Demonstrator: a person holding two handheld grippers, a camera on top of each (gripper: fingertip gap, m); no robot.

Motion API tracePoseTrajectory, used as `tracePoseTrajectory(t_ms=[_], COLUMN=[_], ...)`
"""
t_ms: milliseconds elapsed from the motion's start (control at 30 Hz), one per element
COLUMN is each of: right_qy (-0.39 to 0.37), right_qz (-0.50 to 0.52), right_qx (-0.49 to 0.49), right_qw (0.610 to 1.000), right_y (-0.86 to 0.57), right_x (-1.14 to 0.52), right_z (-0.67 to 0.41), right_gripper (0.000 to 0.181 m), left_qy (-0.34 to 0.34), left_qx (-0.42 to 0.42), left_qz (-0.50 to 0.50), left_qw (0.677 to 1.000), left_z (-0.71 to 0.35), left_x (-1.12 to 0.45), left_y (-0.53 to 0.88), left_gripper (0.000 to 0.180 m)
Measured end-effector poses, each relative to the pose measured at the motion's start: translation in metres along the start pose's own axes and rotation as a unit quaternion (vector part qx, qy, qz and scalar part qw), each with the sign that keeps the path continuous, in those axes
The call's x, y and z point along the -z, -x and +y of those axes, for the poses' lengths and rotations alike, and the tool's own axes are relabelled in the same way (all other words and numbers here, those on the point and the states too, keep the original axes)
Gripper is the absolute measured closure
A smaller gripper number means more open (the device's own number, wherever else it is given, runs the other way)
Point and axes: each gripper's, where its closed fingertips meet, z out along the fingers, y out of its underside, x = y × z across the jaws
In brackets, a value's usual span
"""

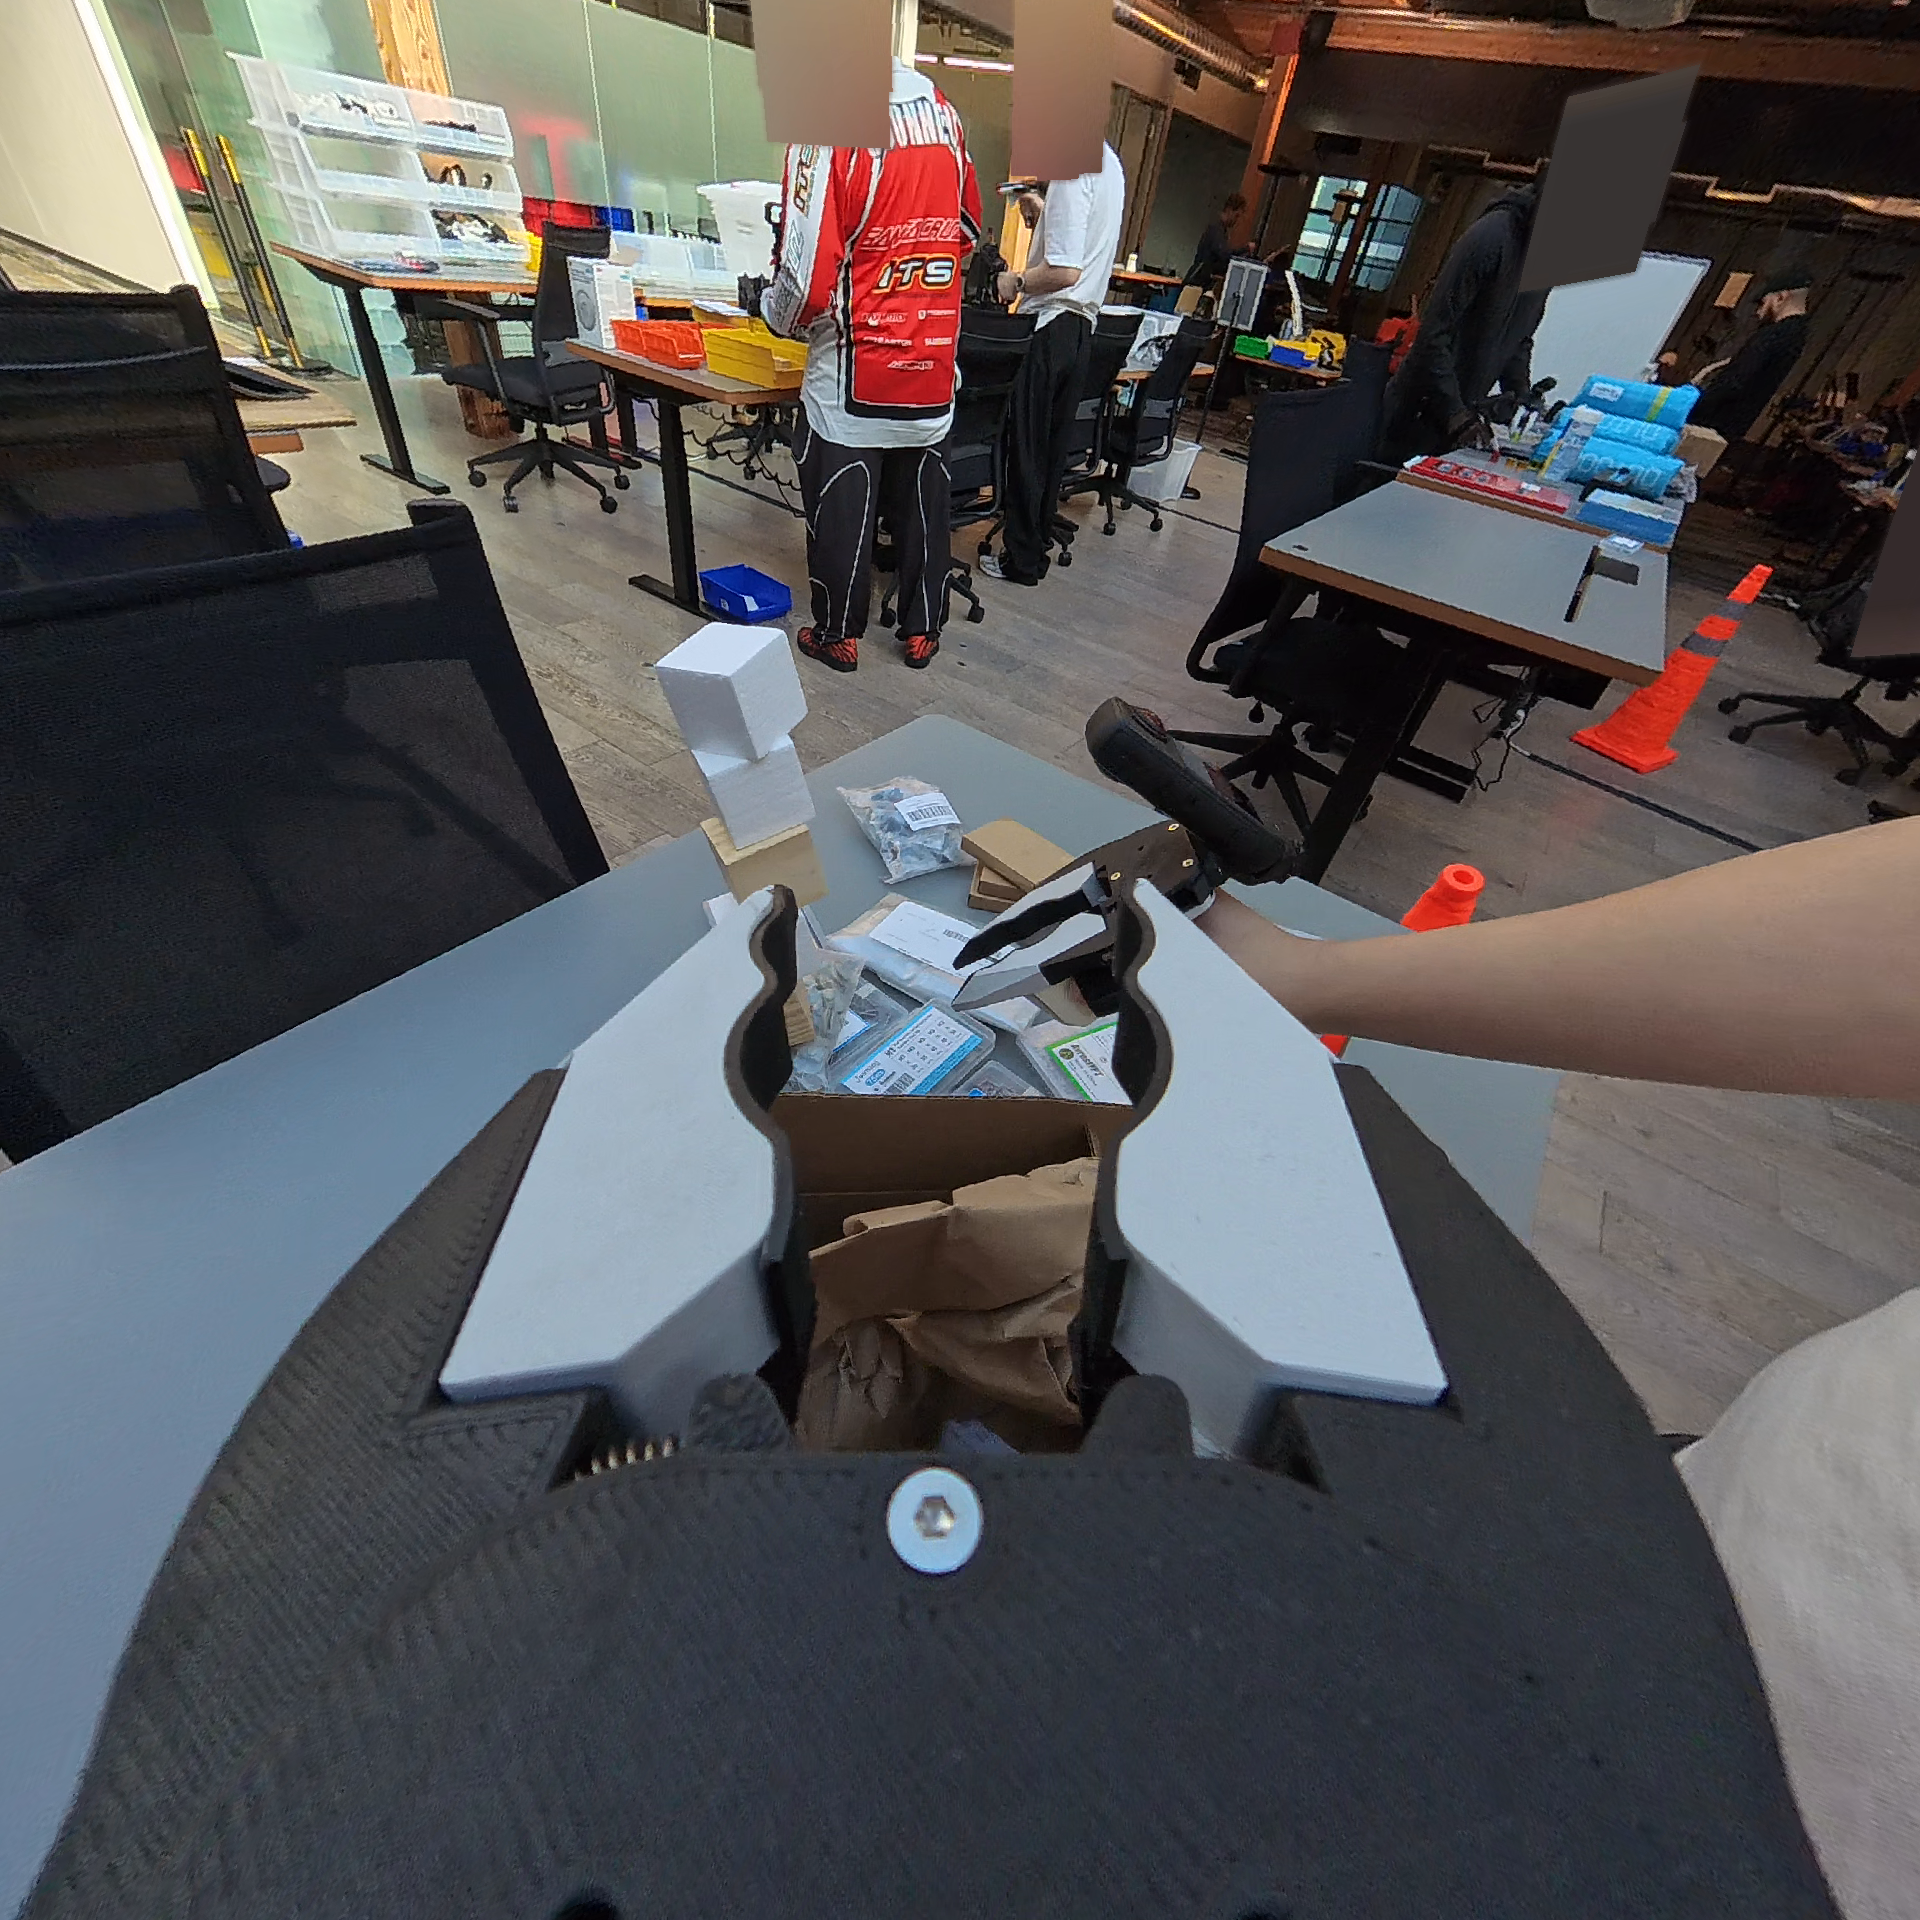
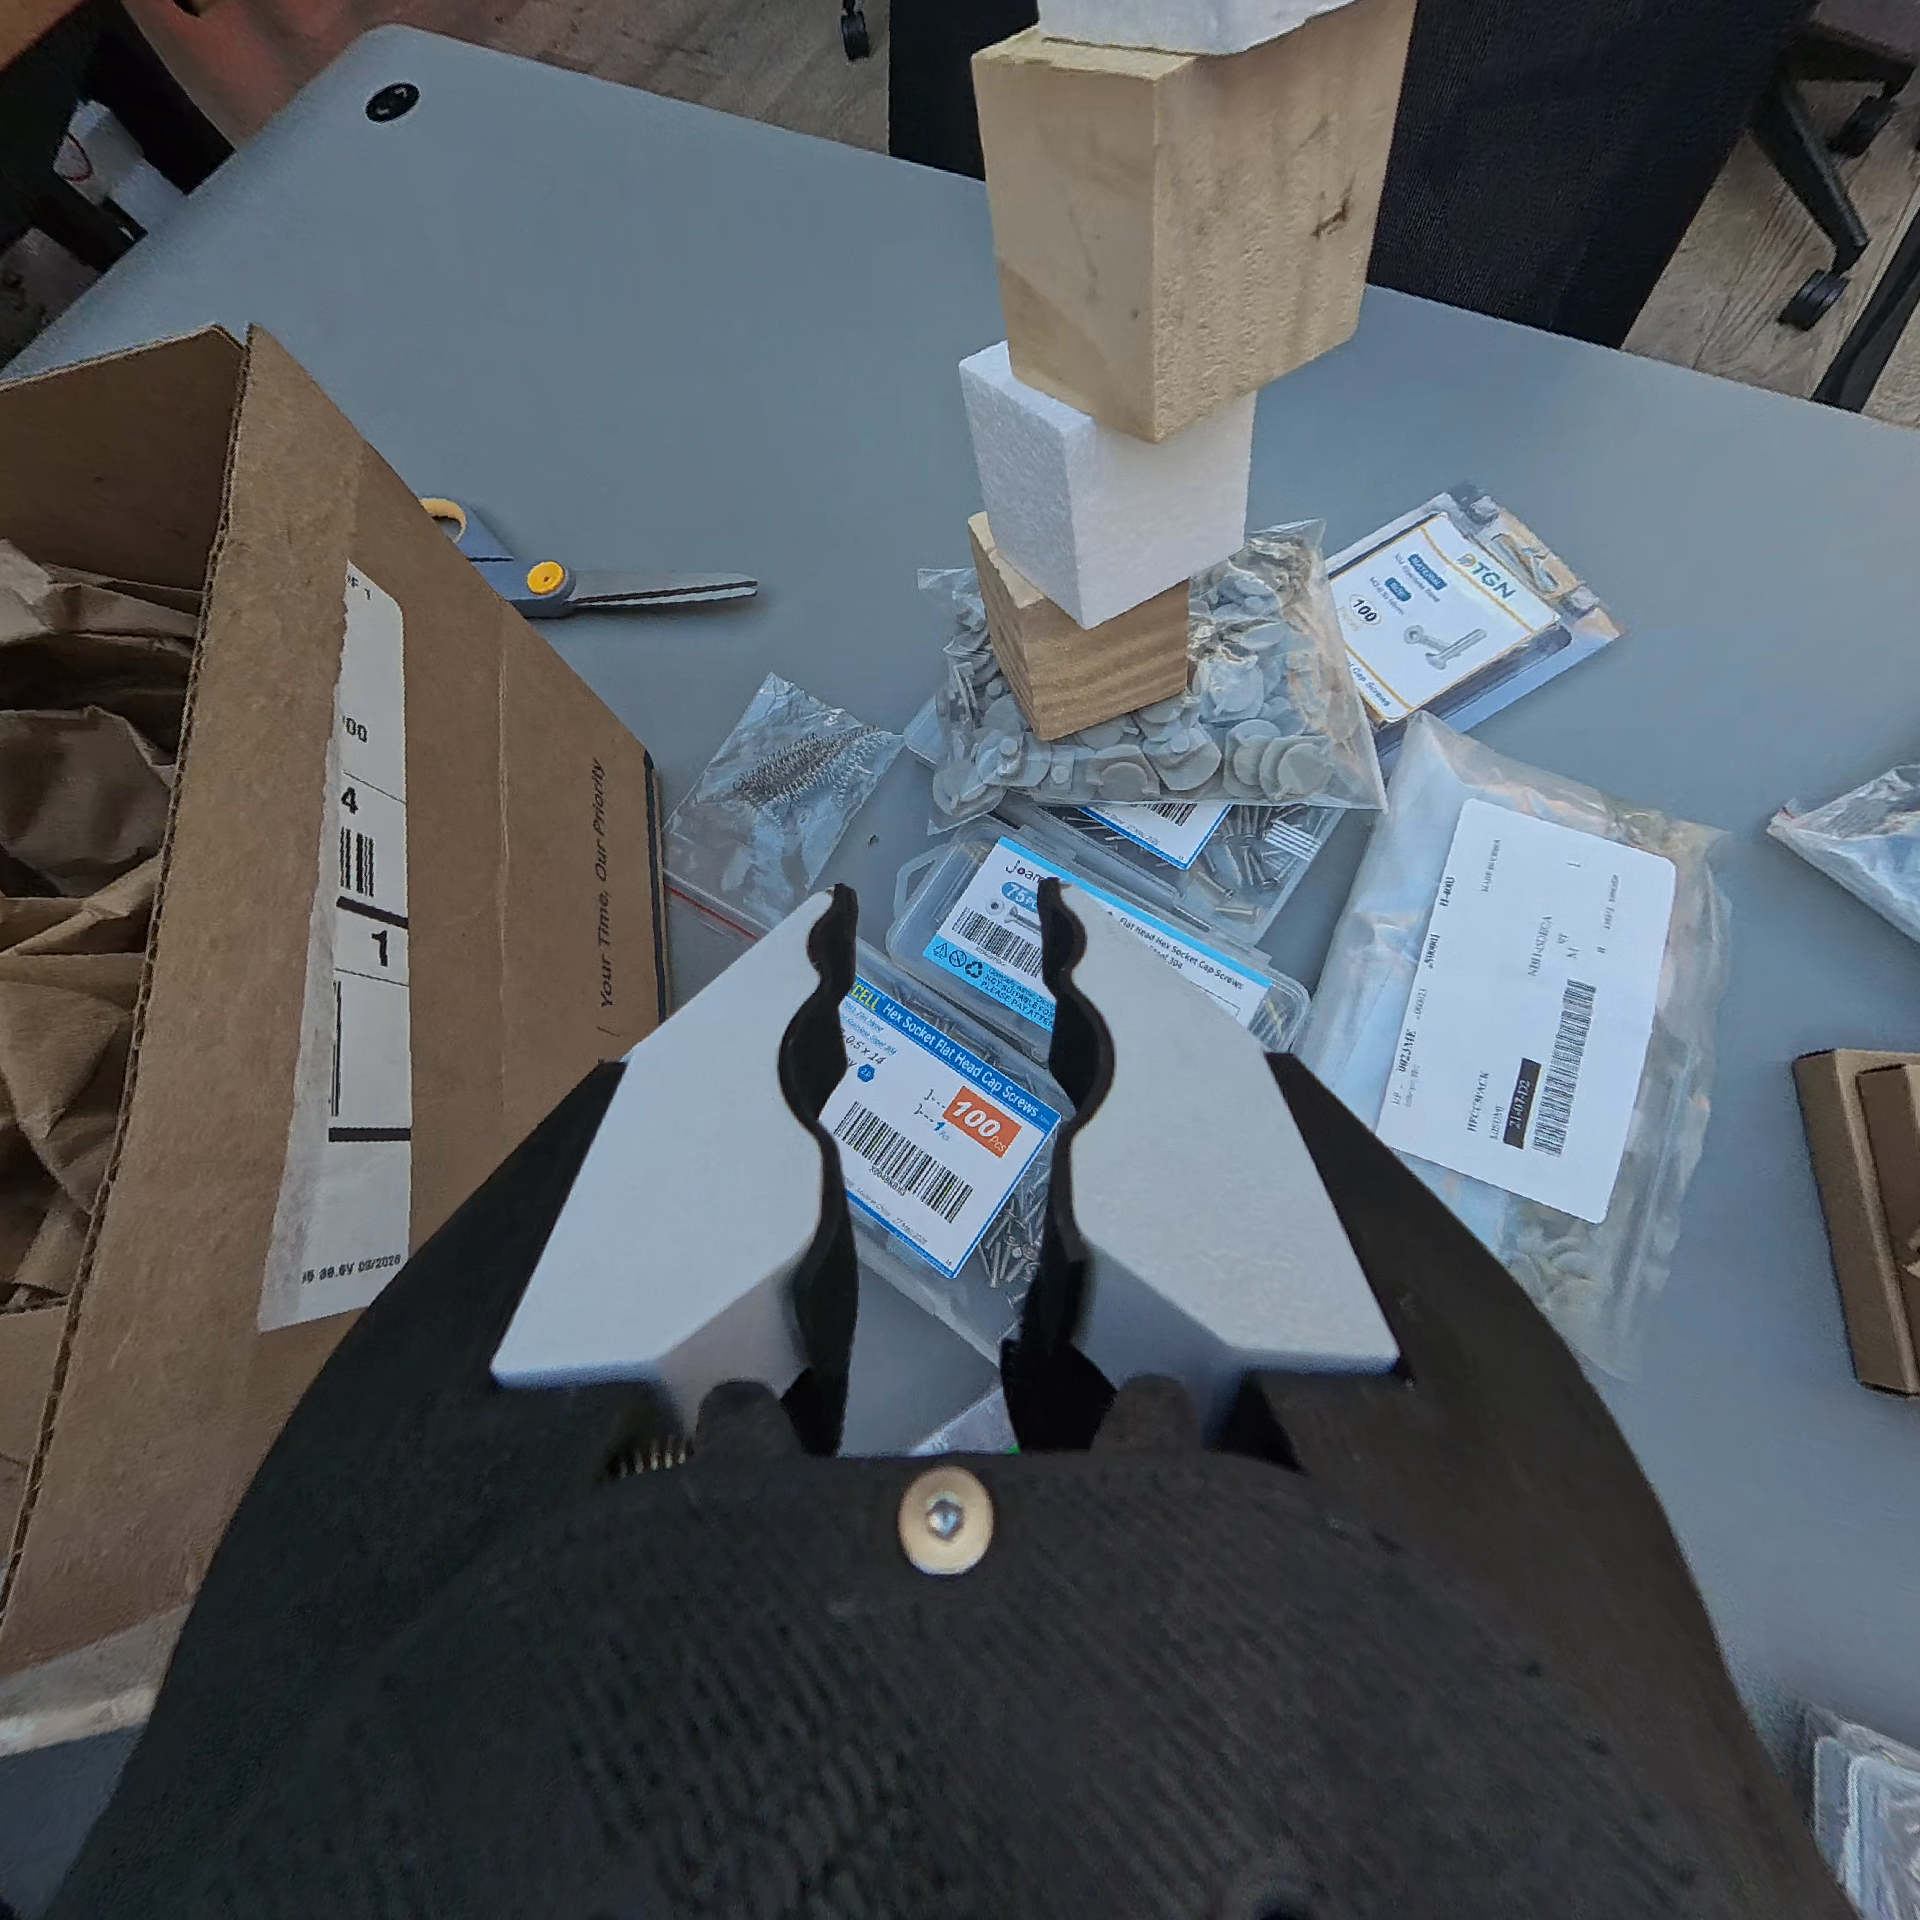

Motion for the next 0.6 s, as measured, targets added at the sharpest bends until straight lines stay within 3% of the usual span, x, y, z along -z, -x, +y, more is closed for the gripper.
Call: tracePoseTrajectory(t_ms=[167,600], right_qy=[-0.007,0.019], right_qz=[0.001,-0.001], right_qx=[0.009,0.017], right_qw=[1.000,1.000], right_y=[0.004,0.024], right_x=[-0.011,-0.013], right_z=[-0.004,0.017], right_gripper=[0.169,0.179], left_qy=[-0.001,0.025], left_qx=[-0.018,-0.052], left_qz=[-0.006,-0.018], left_qw=[1.000,0.998], left_z=[0.001,0.010], left_x=[0.000,-0.007], left_y=[0.003,0.003], left_gripper=[0.124,0.125])
